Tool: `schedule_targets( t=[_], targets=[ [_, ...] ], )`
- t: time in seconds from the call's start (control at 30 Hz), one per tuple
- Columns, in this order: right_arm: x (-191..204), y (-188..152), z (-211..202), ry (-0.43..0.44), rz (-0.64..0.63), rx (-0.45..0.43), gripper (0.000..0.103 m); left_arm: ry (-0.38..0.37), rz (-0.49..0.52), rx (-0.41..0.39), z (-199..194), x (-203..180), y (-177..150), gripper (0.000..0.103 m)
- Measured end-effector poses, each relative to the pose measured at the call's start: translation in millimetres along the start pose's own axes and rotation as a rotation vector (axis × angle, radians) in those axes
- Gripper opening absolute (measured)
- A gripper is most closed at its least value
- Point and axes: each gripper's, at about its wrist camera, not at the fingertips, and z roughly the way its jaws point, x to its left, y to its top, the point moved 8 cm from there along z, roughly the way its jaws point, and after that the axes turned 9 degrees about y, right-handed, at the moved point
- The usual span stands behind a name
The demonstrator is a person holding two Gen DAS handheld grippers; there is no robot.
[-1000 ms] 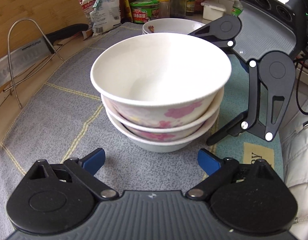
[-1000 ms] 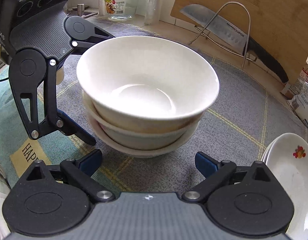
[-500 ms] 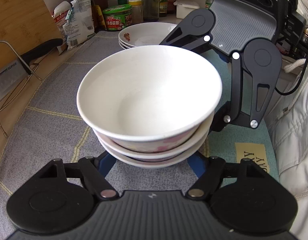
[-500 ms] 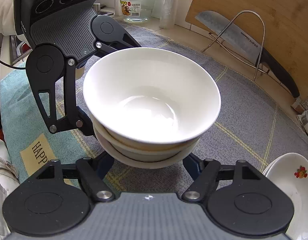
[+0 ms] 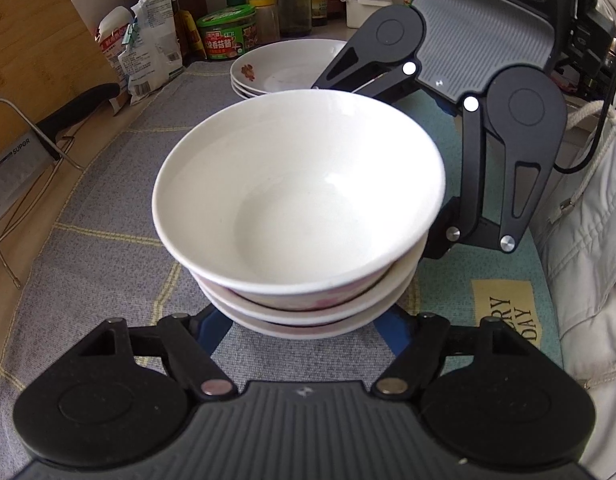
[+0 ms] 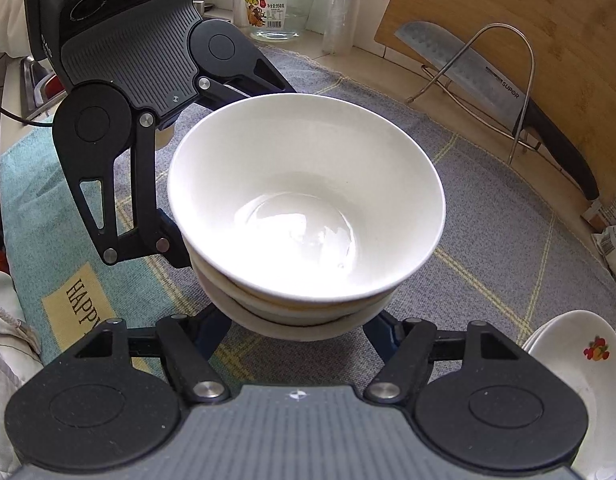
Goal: Organize plates and bowls
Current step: 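Carry the bowl stack with both tools onto the plate stack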
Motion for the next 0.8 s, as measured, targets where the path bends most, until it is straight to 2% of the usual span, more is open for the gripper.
schedule_targets(
  t=[0.3,0.8],
  targets=[
    [-6.1,-0.4,-17.2,0.005,-0.008,-0.014,0.076,0.022,0.007,0.002,-5.3,1.8,13.2,0.076],
    [-41.6,-25.3,-69.0,-0.044,-0.030,-0.048,0.076,0.049,0.032,-0.011,9.7,1.8,79.2,0.076]
  ],
)
